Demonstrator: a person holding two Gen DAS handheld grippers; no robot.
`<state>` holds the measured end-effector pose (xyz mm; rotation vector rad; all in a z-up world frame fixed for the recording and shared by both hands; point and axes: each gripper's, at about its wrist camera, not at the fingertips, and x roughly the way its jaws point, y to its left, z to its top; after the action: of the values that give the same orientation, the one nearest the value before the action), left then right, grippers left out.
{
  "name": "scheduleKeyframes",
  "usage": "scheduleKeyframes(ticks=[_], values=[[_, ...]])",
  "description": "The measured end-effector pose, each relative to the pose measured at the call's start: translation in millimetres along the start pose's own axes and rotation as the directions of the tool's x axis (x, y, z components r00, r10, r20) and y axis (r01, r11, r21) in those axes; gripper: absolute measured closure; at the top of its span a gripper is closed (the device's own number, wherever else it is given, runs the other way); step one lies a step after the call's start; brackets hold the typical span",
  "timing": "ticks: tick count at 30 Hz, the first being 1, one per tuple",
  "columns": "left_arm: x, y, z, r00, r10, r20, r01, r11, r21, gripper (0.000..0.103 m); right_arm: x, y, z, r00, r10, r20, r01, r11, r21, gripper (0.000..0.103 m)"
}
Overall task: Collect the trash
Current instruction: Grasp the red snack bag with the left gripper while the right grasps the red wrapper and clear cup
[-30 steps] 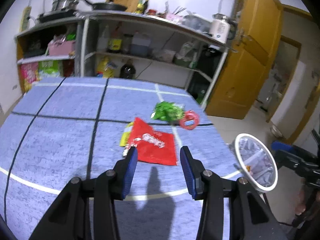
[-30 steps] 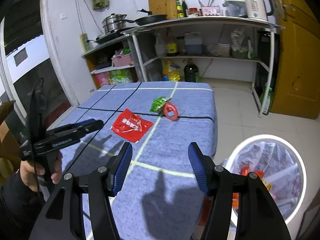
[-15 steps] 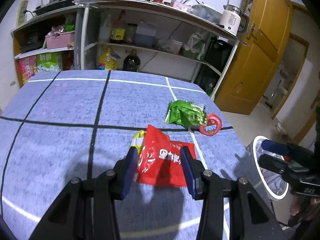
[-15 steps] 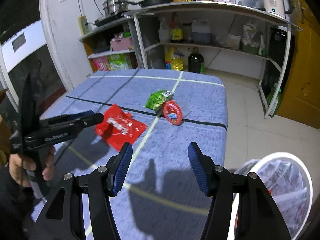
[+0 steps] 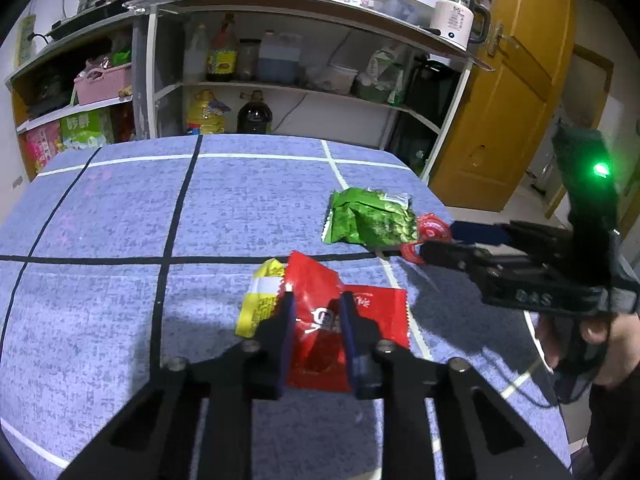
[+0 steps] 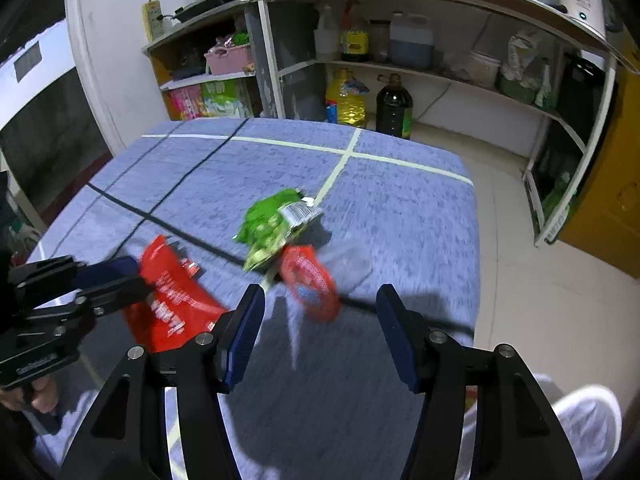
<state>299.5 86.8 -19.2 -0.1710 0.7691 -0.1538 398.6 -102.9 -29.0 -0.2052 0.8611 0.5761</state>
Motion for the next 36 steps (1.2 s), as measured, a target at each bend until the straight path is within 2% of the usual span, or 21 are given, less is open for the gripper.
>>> scheduleKeyframes(ticks=[3,10,14,16,24,26,27,28,30,32,36], values=[[1.0,-0.2,0.0,1.000,-0.006,-0.004,0.006,1.000,0.001,0.091,12.9,-6.0,6.4,1.000,0.003,-0.015,-0.003,1.000,-0.019,0.044],[1.8,-4.6,-1.0,1.000,-0.021,-0.011,0.021,1.000,0.021,0.100,26.2,-3.3,11.9,0.999,0.031,-0.042,-0.034,0.996,-0.080,0.044],[-2.0,-11.2,-1.8,0.999,-0.035,-0.006,0.036,0.998,0.042,0.102,28.4,-3.9,12.0,0.998,0.037,-0.053,-0.040,0.997,-0.063,0.044],[-4.8,-14.5,-1.5,0.999,-0.043,0.001,0.042,0.998,0.053,0.102,26.6,-6.8,10.8,0.997,0.049,-0.055,-0.051,0.998,-0.031,0.050],[-14.2,-7.1,0.2,0.999,-0.046,0.026,0.044,0.998,0.052,0.101,10.4,-0.6,4.7,0.999,0.045,-0.029,-0.046,0.999,-0.021,0.050],[-16.5,-5.4,1.7,0.999,-0.029,0.038,0.026,0.998,0.060,0.095,5.5,2.1,1.7,0.998,0.056,-0.025,-0.057,0.998,-0.019,0.050],[-16.6,-4.8,2.2,0.999,-0.032,0.037,0.030,0.998,0.064,0.081,3.6,4.0,-0.4,0.998,0.062,-0.025,-0.062,0.998,-0.021,0.050],[-16.3,-3.5,2.5,0.999,-0.032,0.040,0.029,0.998,0.059,0.061,2.2,6.0,-2.4,0.998,0.063,-0.027,-0.063,0.998,-0.024,0.050],[-12.9,-1.0,2.0,0.999,-0.023,0.035,0.021,0.998,0.051,0.048,-0.1,9.8,-7.4,0.997,0.062,-0.038,-0.063,0.998,-0.026,0.050],[-8.7,0.9,1.8,1.000,-0.002,0.025,0.001,0.999,0.047,0.048,-2.7,12.3,-12.2,0.996,0.071,-0.044,-0.072,0.997,-0.026,0.050],[-4.6,-1.8,-1.3,1.000,-0.018,0.001,0.018,0.998,0.053,0.048,-2.6,17.6,-20.2,0.995,0.075,-0.066,-0.077,0.996,-0.037,0.050]])
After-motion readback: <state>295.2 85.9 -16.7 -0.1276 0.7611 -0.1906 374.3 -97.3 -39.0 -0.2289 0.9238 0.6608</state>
